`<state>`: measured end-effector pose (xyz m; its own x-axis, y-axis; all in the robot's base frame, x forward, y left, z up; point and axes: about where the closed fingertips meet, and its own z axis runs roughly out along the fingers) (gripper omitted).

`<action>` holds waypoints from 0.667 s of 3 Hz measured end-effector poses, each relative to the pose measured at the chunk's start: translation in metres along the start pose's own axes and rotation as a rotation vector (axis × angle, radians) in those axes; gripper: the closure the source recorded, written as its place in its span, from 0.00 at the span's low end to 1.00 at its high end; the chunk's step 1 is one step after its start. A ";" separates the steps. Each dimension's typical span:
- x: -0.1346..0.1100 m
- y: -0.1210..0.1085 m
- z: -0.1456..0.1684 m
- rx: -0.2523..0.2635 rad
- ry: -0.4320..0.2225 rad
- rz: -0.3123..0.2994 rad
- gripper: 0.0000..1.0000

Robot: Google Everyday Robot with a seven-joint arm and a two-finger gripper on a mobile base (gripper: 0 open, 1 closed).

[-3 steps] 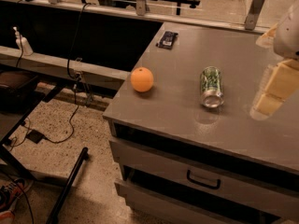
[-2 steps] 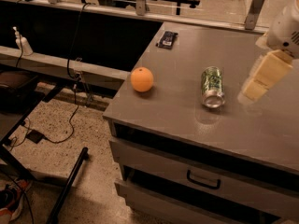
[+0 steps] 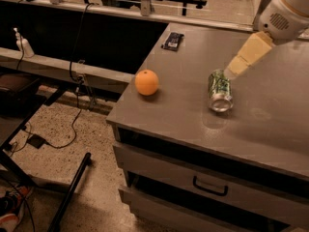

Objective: Place green can upright

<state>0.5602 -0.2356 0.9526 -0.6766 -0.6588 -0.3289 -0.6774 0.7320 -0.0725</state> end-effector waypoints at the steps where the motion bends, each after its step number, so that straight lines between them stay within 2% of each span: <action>1: -0.021 -0.016 0.023 0.068 0.111 0.198 0.00; 2: -0.034 -0.011 0.047 0.080 0.145 0.417 0.00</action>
Offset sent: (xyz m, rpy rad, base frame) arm 0.0491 0.0325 -0.0461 -0.0302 0.2076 -0.6166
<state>0.6043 -0.2133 0.9204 -0.9244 -0.3177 -0.2110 -0.3173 0.9476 -0.0365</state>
